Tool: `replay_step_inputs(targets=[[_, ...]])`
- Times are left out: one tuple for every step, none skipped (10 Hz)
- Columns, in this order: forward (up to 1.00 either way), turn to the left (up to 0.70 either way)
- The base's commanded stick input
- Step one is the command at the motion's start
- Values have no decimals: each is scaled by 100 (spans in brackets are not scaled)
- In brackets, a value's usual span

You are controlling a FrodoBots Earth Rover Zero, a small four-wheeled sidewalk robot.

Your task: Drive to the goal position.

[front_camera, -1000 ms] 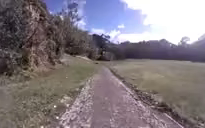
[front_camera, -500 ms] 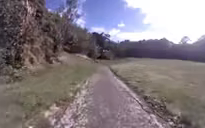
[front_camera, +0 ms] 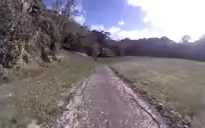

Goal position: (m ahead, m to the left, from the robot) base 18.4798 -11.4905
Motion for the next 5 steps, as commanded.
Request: replay_step_inputs(targets=[[100, -3], [100, -3], [100, -3], [100, -3], [100, -3]])
